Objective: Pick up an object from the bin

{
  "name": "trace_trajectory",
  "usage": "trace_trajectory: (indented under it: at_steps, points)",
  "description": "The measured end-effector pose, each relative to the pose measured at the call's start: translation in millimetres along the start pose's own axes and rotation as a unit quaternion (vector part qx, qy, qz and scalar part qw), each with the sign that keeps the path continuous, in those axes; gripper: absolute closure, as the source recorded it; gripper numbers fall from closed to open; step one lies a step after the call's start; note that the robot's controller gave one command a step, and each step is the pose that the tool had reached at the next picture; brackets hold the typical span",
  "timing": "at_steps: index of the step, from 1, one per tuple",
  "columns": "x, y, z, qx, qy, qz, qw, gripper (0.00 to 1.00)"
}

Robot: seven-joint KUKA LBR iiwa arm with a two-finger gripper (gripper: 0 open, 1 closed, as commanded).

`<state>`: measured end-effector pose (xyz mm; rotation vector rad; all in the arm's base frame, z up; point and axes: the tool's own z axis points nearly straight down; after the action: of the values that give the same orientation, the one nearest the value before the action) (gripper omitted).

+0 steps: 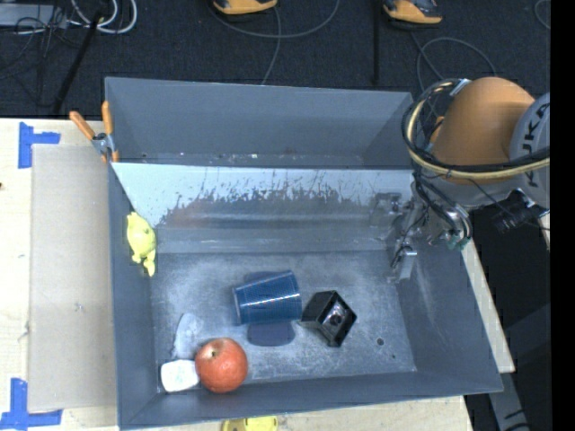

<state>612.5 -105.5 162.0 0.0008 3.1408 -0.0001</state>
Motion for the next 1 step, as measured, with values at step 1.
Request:
trace_trajectory:
  at_steps: [1]
  points:
    - [41.4,35.6,52.0,0.000,-0.0007,-0.060,0.9982,0.00]
